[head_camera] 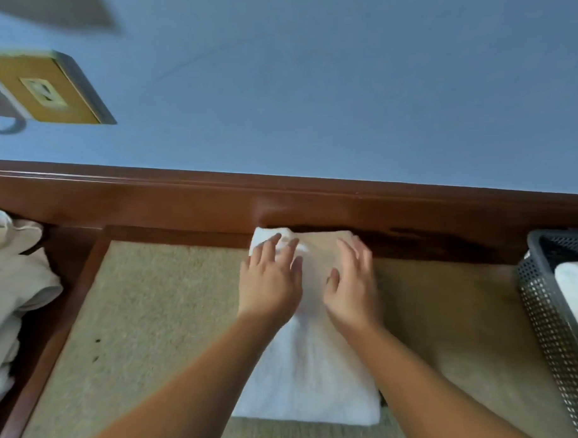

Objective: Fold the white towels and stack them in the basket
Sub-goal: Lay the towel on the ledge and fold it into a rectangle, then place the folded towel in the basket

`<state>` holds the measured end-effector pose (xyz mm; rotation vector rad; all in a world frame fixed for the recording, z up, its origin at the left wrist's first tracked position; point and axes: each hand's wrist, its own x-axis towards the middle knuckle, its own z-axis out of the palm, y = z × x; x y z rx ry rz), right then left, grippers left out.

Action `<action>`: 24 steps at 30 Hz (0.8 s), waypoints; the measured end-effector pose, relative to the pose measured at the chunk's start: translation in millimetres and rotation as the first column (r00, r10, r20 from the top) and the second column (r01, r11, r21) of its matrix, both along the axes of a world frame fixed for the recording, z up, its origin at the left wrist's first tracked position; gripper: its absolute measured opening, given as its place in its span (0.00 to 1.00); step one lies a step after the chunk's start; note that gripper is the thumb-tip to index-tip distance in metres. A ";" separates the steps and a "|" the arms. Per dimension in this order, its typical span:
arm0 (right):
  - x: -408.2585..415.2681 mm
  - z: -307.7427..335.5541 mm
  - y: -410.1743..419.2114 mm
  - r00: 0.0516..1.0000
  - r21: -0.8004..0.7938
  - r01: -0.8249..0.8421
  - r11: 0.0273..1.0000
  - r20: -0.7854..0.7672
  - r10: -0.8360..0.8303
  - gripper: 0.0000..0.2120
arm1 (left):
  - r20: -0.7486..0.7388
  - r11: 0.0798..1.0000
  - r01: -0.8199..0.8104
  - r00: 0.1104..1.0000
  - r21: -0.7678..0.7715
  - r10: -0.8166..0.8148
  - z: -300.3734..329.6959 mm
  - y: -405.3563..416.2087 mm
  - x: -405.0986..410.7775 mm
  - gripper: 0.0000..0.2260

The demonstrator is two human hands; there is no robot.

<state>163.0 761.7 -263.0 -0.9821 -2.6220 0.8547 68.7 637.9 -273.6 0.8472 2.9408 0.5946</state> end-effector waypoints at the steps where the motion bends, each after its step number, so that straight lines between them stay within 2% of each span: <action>1: 4.4 -11.5 -5.5 0.982 0.025 -0.171 0.985 0.092 0.168 0.29 | 0.043 0.990 0.109 0.993 -0.089 -0.105 -7.2 -1.5 4.2 0.23; 2: 7.9 -22.2 -6.2 0.939 0.021 -0.273 0.962 0.225 0.262 0.30 | 0.126 0.970 0.167 0.981 -0.175 -0.146 -15.3 -3.9 4.6 0.26; 3: 9.5 -34.5 -2.0 0.900 0.022 -0.308 0.951 0.330 0.283 0.31 | 0.200 0.954 0.194 0.968 -0.229 -0.149 -23.6 -6.5 2.7 0.28; 5: 11.6 -51.4 9.8 0.873 0.058 -0.295 0.954 0.423 0.245 0.34 | 0.238 0.941 0.213 0.959 -0.261 -0.151 -36.5 -8.3 -6.0 0.31; 9: 7.3 -66.1 12.2 0.894 0.174 -0.249 0.953 0.419 0.157 0.38 | 0.237 0.936 0.222 0.959 -0.272 -0.158 -49.2 3.1 -24.9 0.34; 14: -17.4 -41.7 -4.7 0.834 0.102 -0.166 0.981 0.545 0.084 0.36 | 0.290 0.937 0.227 0.946 -0.265 -0.148 -32.1 4.4 -22.6 0.35; 16: -24.3 -37.0 -7.7 0.851 0.117 -0.194 0.974 0.514 0.108 0.35 | 0.269 0.949 0.200 0.954 -0.243 -0.132 -22.1 5.0 -11.8 0.32; 19: -20.3 -51.0 6.0 0.869 0.099 -0.312 0.945 0.431 0.242 0.32 | 0.249 0.956 0.193 0.959 -0.222 -0.136 -32.9 -6.9 -0.4 0.31; 22: -15.2 -64.5 19.1 0.877 0.139 -0.313 0.940 0.422 0.229 0.34 | 0.263 0.954 0.214 0.952 -0.211 -0.156 -52.1 -13.5 -3.9 0.31; 24: -21.2 -62.8 17.5 0.860 0.109 -0.303 0.947 0.458 0.223 0.34 | 0.315 0.945 0.235 0.936 -0.226 -0.157 -50.0 -11.5 -8.2 0.31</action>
